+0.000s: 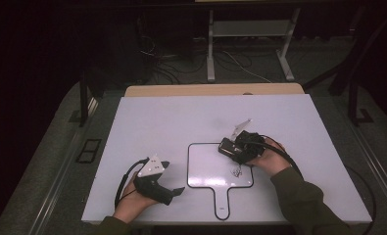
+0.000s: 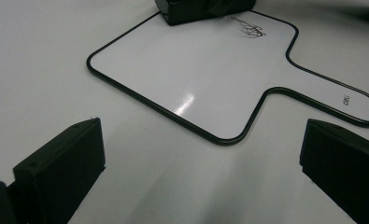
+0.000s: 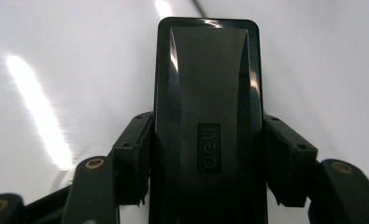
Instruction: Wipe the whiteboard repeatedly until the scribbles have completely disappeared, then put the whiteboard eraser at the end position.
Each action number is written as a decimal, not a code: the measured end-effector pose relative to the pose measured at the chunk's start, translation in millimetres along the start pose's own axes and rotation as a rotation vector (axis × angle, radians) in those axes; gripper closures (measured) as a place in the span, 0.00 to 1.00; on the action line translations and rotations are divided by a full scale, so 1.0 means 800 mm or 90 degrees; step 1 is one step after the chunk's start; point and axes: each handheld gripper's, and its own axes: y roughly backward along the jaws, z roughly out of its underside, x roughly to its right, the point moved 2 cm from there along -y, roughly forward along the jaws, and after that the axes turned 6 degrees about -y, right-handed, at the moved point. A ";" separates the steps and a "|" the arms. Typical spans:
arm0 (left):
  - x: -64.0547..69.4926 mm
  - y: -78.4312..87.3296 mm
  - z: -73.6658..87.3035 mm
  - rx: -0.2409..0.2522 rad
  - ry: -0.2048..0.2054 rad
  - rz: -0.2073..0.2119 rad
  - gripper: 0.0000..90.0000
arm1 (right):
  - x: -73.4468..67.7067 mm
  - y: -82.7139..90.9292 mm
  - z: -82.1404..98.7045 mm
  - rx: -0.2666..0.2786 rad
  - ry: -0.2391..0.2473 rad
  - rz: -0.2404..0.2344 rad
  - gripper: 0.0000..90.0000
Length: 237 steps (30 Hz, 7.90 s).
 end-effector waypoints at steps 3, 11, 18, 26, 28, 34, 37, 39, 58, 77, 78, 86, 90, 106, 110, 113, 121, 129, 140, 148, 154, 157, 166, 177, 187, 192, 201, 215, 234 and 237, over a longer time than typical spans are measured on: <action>0.000 -0.001 0.000 -0.002 0.000 0.001 0.00 | 0.015 0.001 0.005 0.000 -0.028 0.009 0.43; 0.000 -0.001 0.000 -0.003 0.000 0.002 0.00 | 0.008 0.005 0.010 -0.004 -0.014 0.006 0.43; 0.000 -0.001 0.000 -0.003 -0.002 0.002 0.00 | -0.018 0.011 0.015 -0.002 0.016 -0.022 0.43; 0.000 -0.001 0.000 -0.004 -0.003 0.002 0.00 | -0.017 0.011 0.018 0.003 0.015 -0.031 0.43; 0.000 -0.001 0.000 -0.004 -0.002 0.002 0.00 | -0.007 0.011 0.020 0.004 -0.001 -0.024 0.43; 0.001 -0.002 -0.001 -0.003 -0.002 0.003 0.00 | 0.023 0.011 0.028 0.009 -0.047 0.000 0.43; 0.001 -0.003 -0.001 -0.002 -0.002 0.003 0.00 | 0.024 0.011 0.030 0.008 -0.045 0.005 0.43; 0.000 -0.003 -0.001 -0.002 -0.001 0.002 0.00 | 0.017 0.012 0.028 0.005 -0.030 0.004 0.43; 0.001 -0.002 -0.001 0.000 0.000 0.002 0.00 | -0.066 0.017 0.020 0.007 0.068 -0.096 0.43; 0.001 -0.003 -0.001 -0.003 -0.002 0.003 0.00 | -0.025 0.023 0.039 0.000 0.009 -0.061 0.43; 0.001 -0.003 -0.001 -0.004 -0.002 0.003 0.00 | -0.032 0.024 0.039 0.001 0.016 -0.070 0.43; 0.001 -0.003 -0.002 -0.005 -0.006 0.004 0.00 | -0.071 0.026 0.035 0.000 0.076 -0.098 0.43; 0.001 -0.003 -0.001 -0.006 -0.005 0.005 0.00 | -0.057 0.024 0.034 0.001 0.054 -0.086 0.43; 0.001 -0.004 -0.001 -0.007 -0.006 0.006 0.00 | -0.004 0.016 0.031 -0.002 -0.014 -0.050 0.43; 0.001 -0.004 -0.001 -0.005 -0.005 0.005 0.00 | -0.018 0.019 0.033 -0.007 0.001 -0.065 0.43; 0.002 -0.004 -0.001 -0.004 -0.003 0.005 0.00 | -0.031 0.022 0.036 -0.004 0.011 -0.073 0.43; 0.002 -0.005 -0.002 -0.004 -0.003 0.004 0.00 | -0.051 0.025 0.038 -0.004 0.042 -0.099 0.43; 0.002 -0.005 -0.002 -0.007 -0.007 0.005 0.00 | -0.014 0.019 0.036 -0.001 -0.013 -0.057 0.43; 0.004 -0.006 -0.002 -0.008 -0.010 0.005 0.00 | -0.028 0.022 0.038 -0.008 -0.003 -0.072 0.43; 0.003 -0.006 -0.003 -0.008 -0.010 0.005 0.00 | -0.063 0.027 0.040 -0.012 0.045 -0.107 0.43; 0.004 -0.006 -0.003 -0.008 -0.009 0.004 0.00 | -0.042 0.022 0.036 -0.009 0.018 -0.089 0.43; 0.004 -0.006 -0.003 -0.008 -0.010 0.004 0.00 | -0.028 0.019 0.034 -0.006 0.001 -0.081 0.43; 0.003 -0.006 -0.003 -0.007 -0.010 0.005 0.00 | -0.007 0.016 0.034 0.002 -0.031 -0.071 0.43; 0.003 -0.004 -0.003 -0.005 -0.011 0.003 0.00 | 0.003 0.028 0.035 0.033 -0.074 -0.093 0.43; 0.002 -0.003 -0.003 -0.003 -0.012 0.002 0.00 | 0.016 0.037 0.022 0.053 -0.096 -0.097 0.43; 0.002 -0.003 -0.003 -0.002 -0.012 0.003 0.00 | 0.029 0.037 0.008 0.064 -0.112 -0.093 0.43; 0.001 -0.004 -0.004 -0.001 -0.012 0.005 0.00 | 0.054 0.031 -0.026 0.067 -0.128 -0.085 0.43; -0.010 -0.005 -0.003 0.003 -0.018 0.008 0.00 | 0.086 -0.008 -0.095 0.039 -0.136 -0.084 0.43; -0.006 -0.005 -0.003 0.012 -0.010 0.012 0.00 | 0.100 -0.080 -0.132 -0.010 -0.126 -0.054 0.43; -0.006 -0.005 -0.003 0.012 -0.009 0.013 0.00 | 0.099 -0.084 -0.131 -0.005 -0.125 -0.056 0.43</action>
